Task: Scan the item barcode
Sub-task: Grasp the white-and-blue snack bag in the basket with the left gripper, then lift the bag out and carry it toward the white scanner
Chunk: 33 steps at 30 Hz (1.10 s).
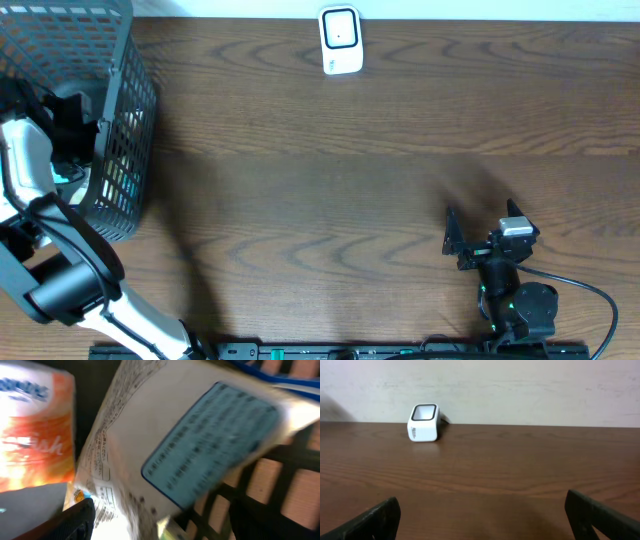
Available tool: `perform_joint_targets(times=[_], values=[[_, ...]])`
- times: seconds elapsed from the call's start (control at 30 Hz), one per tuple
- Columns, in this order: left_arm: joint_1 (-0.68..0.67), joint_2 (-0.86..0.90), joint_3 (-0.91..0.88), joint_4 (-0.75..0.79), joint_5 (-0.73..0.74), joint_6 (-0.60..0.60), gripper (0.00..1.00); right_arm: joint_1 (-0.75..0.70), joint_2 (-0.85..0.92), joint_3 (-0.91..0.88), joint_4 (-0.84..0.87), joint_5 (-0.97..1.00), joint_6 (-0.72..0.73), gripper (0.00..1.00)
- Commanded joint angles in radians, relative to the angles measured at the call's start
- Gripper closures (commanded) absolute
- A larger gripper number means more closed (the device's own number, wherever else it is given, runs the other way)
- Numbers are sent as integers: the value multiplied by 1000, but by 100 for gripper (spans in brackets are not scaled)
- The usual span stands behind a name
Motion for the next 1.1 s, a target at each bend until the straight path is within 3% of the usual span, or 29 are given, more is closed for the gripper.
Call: perform_joint_targets(times=[0.0,0.17,0.23,0.4,0.53,0.7,0.97,1.07], values=[[-7,49,6,-5,-42,35,15,6,-5,-2,-3,1,7,1],[-16,94,4,-3,-101,34,20,6,-5,-2,-3,1,6,1],[-20,105,4,-1,-116,34,28,6,-5,-2,-3,1,6,1],[-23,112,5,11,-203,-8,67,6,-5,-2,-3,1,6,1],[-22,101,6,12,-204,-43,92,6,-5,-2,-3,1,6,1],[-22,48,14,13,-190,-120,93,6,-5,-2,-3,1,6,1],[-22,-183,52,95,-179,-360,93,6,-5,-2,-3,1,6,1],[-22,-284,52,154,-120,-364,93,6,-5,-2,-3,1,6,1]])
